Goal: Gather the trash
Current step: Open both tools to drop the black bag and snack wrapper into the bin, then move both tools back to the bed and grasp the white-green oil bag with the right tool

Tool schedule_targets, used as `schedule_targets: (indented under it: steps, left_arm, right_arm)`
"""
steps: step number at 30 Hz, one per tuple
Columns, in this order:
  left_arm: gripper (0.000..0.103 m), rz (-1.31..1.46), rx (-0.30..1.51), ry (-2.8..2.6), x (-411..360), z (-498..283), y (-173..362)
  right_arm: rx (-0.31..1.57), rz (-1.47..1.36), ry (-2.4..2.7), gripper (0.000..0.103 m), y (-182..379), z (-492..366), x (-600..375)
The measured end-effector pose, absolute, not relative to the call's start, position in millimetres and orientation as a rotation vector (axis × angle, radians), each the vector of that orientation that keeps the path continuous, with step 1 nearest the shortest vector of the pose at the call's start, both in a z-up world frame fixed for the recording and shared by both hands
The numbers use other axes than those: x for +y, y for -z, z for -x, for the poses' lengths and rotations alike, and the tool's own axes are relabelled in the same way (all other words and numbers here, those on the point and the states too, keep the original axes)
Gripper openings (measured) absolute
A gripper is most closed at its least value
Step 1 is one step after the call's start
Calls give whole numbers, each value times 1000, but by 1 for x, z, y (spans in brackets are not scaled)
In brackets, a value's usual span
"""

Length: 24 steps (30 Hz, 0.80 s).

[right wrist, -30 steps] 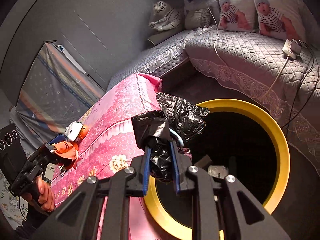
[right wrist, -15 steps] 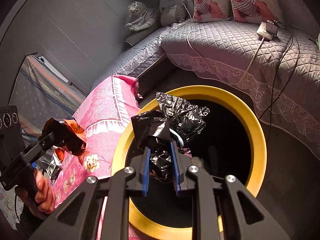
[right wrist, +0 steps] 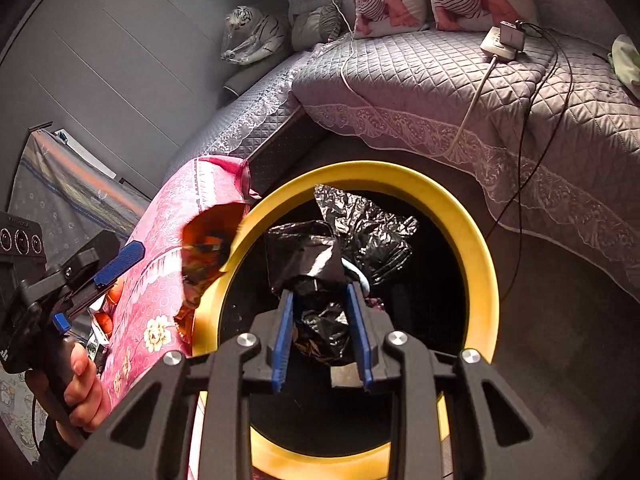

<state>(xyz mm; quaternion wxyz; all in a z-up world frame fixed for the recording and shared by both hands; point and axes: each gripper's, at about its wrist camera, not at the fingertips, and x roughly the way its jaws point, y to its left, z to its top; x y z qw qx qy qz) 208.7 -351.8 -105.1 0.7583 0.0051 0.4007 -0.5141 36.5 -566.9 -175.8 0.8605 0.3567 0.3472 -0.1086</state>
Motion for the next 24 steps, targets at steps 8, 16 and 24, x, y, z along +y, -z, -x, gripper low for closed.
schedule_targets:
  steps: [8,16,24]
  left_arm:
    - [92,115,837,1098,-326,-217,94]
    - [94,175,664,966,-258,-239,56]
    - [95,304,541,726,-125,-285,33]
  right_arm:
    - [698,-754,239,39,167,-31,-568]
    - [692,-683,139,52,153,-44,-543]
    - [702,-538,41,60,134,-71,-494]
